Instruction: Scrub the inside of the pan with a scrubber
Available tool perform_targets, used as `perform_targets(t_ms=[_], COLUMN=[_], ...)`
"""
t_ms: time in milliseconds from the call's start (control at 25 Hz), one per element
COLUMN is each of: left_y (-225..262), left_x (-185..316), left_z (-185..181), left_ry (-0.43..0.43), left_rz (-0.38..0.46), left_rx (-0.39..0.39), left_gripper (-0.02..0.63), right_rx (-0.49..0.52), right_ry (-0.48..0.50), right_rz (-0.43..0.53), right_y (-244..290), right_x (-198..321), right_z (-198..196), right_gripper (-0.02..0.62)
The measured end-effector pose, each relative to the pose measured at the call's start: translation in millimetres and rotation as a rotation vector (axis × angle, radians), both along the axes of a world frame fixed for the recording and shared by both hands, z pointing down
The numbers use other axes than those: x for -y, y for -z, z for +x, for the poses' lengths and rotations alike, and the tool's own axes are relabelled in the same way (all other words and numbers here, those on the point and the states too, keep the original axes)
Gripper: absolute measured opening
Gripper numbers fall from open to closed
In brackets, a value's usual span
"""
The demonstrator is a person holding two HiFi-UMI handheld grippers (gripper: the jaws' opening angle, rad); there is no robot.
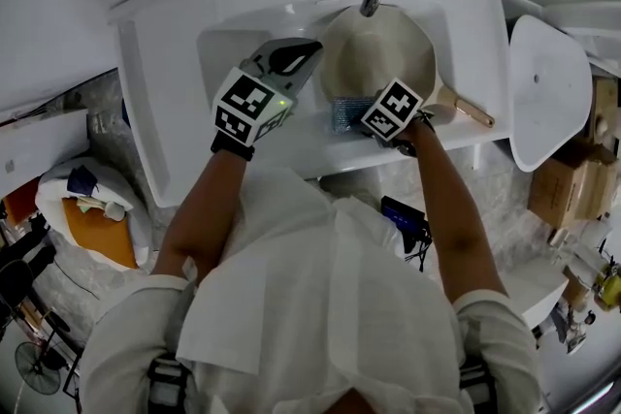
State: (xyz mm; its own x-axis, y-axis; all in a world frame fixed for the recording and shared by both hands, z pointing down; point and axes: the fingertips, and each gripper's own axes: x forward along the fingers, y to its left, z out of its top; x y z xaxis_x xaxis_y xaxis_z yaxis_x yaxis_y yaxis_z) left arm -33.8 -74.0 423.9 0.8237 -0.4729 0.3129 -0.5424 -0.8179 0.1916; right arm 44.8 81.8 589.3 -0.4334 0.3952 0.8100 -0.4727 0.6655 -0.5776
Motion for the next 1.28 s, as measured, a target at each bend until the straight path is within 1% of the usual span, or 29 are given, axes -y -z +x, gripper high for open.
perform_targets(t_ms=[240, 400, 560, 640, 760, 960, 1040, 1160, 1280], left_y=[-3, -3, -3, -2, 3, 19, 23, 30, 42], left_x=[-4, -4, -7, -7, -6, -11, -13, -17, -26], left_z=[0, 3, 9, 16, 28, 40, 42, 45, 47], left_ry=[0.012, 0.036, 0.063, 0.082, 0.115, 0.185, 0.217, 0.264, 0.311], left_rz=[-0.005, -0.007, -0.012, -0.01, 0.001, 0.026, 0.033, 0.047, 0.067], left_rx=[0.017, 0.027, 0.04, 0.042, 0.045, 0.052, 0.062, 0.07, 0.073], left_gripper=[0.02, 0.02, 0.02, 0.02, 0.02, 0.02, 0.02, 0.02, 0.02], right_rx=[-0.042, -0.09, -0.181, -0.187, -0.116, 0.091, 0.158, 0.243, 0.39], right_ry=[0.001, -0.015, -0.003, -0.01, -0.081, -0.301, -0.391, -0.458, -0.538], right_rz=[0.005, 0.031, 0.096, 0.14, 0.202, 0.307, 0.334, 0.382, 0.453], right_y=[2, 4, 4, 6, 18, 51, 62, 77, 109], right_x=[1, 11, 24, 32, 47, 71, 83, 95, 107], right_z=[33, 69, 112, 125, 130, 130, 131, 130, 129], right_gripper=[0.015, 0.015, 0.015, 0.015, 0.015, 0.015, 0.015, 0.015, 0.015])
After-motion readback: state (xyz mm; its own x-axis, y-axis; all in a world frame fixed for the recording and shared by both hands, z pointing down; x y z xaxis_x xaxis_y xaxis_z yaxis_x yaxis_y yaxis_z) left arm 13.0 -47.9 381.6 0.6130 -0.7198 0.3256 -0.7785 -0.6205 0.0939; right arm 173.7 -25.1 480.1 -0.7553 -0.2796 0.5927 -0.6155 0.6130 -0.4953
